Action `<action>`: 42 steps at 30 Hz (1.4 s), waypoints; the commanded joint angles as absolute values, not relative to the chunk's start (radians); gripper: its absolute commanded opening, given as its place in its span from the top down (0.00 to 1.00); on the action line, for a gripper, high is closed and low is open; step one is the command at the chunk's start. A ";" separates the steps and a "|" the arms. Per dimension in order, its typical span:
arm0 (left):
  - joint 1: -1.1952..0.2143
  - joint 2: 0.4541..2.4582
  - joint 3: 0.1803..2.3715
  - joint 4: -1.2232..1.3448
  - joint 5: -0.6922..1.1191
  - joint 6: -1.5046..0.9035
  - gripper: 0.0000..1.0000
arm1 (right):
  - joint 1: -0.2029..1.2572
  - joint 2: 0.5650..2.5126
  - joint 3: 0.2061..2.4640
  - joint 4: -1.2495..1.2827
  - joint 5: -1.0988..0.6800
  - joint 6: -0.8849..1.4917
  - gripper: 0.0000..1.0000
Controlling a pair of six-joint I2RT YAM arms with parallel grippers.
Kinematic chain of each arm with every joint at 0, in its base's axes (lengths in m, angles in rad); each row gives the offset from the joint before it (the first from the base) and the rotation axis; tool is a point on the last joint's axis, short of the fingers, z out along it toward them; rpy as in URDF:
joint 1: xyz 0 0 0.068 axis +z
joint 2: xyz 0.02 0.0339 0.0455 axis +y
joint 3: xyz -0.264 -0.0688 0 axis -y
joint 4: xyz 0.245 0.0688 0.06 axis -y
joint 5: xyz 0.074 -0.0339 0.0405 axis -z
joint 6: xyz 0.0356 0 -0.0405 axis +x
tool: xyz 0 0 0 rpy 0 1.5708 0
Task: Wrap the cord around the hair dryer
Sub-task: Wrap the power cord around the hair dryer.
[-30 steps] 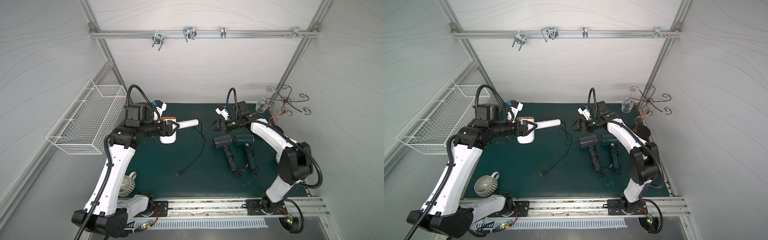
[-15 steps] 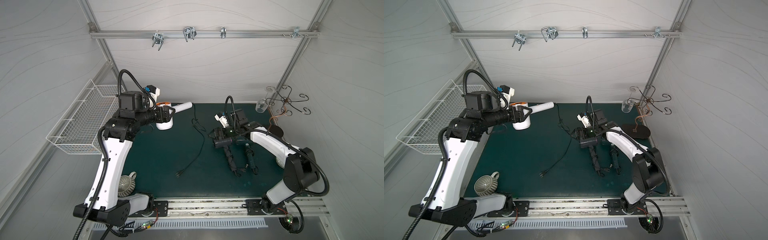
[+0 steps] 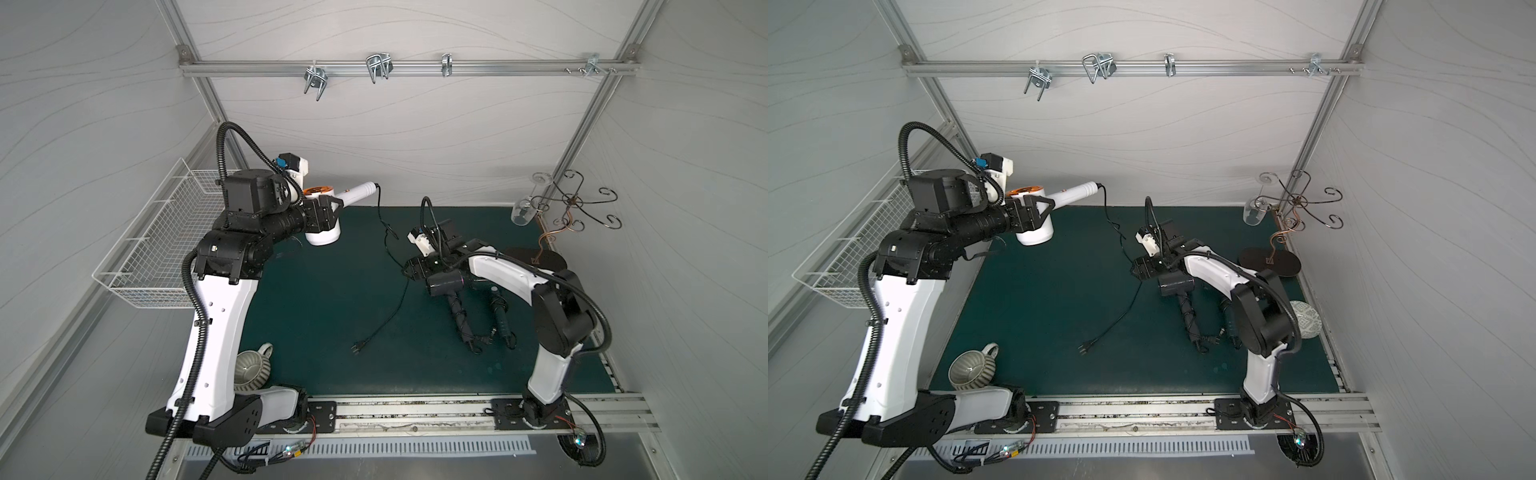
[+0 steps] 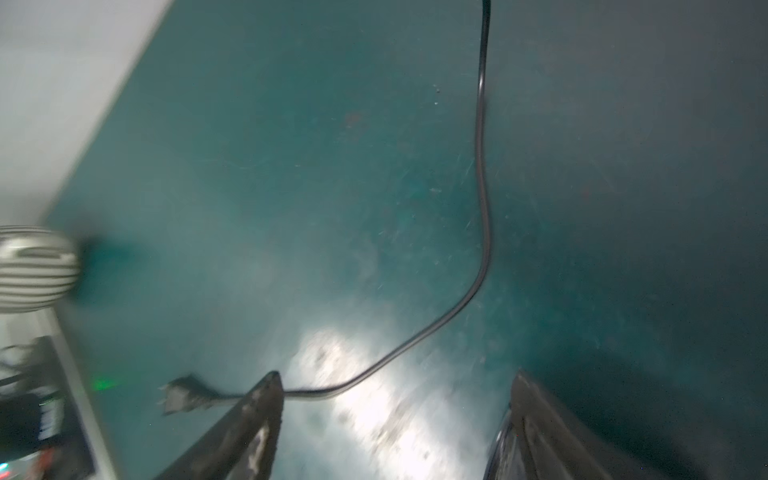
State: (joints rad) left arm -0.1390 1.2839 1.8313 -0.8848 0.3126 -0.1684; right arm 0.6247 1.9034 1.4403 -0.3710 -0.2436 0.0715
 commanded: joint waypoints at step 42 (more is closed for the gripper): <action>-0.238 1.199 2.005 -0.715 0.303 -0.242 1.00 | 0.682 2.396 1.929 -0.675 0.008 0.078 0.68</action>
State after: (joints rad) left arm -0.2321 1.2301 1.9556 -0.8539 0.3199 -0.2390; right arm 0.6746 2.3516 1.9232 -0.6502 0.0074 0.0830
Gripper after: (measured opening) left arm 0.775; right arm 0.335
